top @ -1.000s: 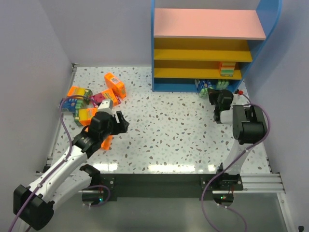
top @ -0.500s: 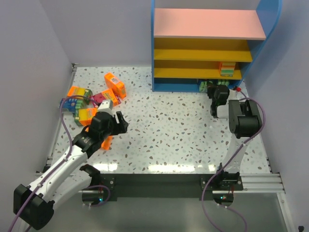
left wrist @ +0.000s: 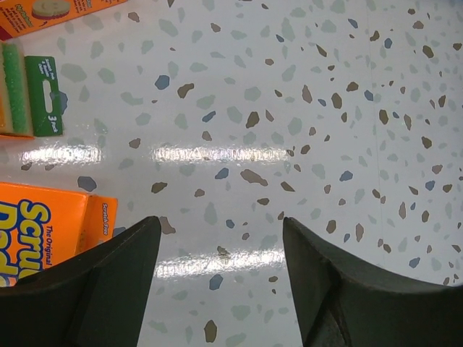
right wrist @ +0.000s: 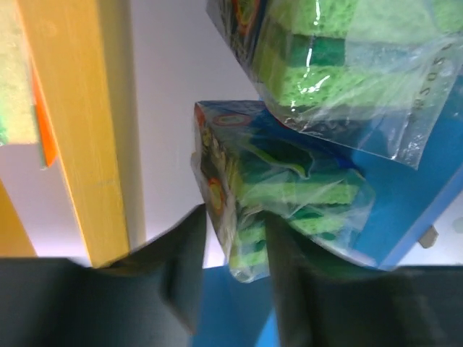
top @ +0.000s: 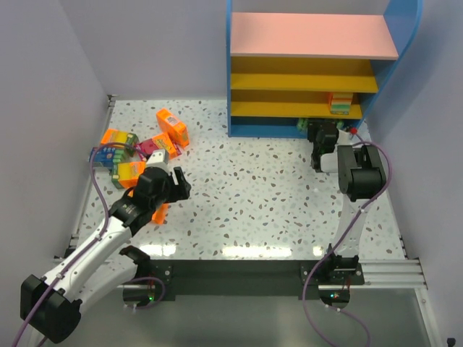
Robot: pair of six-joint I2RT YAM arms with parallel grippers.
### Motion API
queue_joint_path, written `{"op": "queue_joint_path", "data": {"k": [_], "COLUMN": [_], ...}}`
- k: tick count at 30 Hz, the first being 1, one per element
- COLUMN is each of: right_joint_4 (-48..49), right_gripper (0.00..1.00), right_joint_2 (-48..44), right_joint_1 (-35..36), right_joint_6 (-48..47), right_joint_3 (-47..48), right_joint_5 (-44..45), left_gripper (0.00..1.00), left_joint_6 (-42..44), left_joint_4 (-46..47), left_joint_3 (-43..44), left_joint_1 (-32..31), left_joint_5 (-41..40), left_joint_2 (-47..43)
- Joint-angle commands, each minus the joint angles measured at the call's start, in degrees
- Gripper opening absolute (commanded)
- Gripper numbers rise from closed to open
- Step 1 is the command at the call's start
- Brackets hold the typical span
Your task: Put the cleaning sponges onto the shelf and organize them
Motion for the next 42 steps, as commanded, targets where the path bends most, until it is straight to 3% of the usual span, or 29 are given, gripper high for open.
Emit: {"op": "queue_joint_path", "data": {"k": [1,4,7,19,22,26,32,38,42], "right_joint_4": [4.9,8.4,11.7,21.5,16.2,-1.6,-23.2,-32.9,-38.2], "right_gripper": [0.45,0.57,0.62,0.72,0.75,0.78,0.80,0.80,0.81], "right_joint_2": [-0.9,-2.9,-5.7,-21.0,-27.8,-37.6,-50.1,-57.0,-62.2], "right_joint_1": [0.2,0.2,0.0,-0.2,-0.2,0.6,6.6,11.9,12.2], "right_joint_6": [0.1,-0.5,-0.7,-1.0,-2.9,-9.3,-22.7,-29.0,-32.1], "right_joint_3": [-1.9,-5.5,-9.3,-29.4,-33.9,-35.1,-34.5,-37.5,-39.2], "right_joint_5": [0.7,0.0,-0.9,-7.1,-13.8,-23.9,-31.2,-35.3,-36.5], "left_gripper": [0.74,0.76,0.80,0.94,1.00,0.99,0.86,0.69,0.66], "left_joint_6": [0.2,0.1,0.0,-0.9,-2.6,-6.1,-8.2,-12.1,-14.2], "left_joint_4": [0.2,0.1,-0.4,-2.6,-6.6,-9.6,-8.3,-6.4,-4.8], "left_joint_3": [2.1,2.0,2.0,3.0,4.8,7.8,8.5,4.4,1.4], "left_joint_1": [0.1,0.1,0.1,0.1,0.3,2.1,7.3,13.2,15.6], "left_joint_5": [-1.6,-1.9,-2.7,-8.7,-16.8,-24.3,-23.6,-23.7,-23.6], "left_joint_2": [-0.5,-1.1,-1.8,-4.6,-2.9,3.2,11.2,15.2,16.8]}}
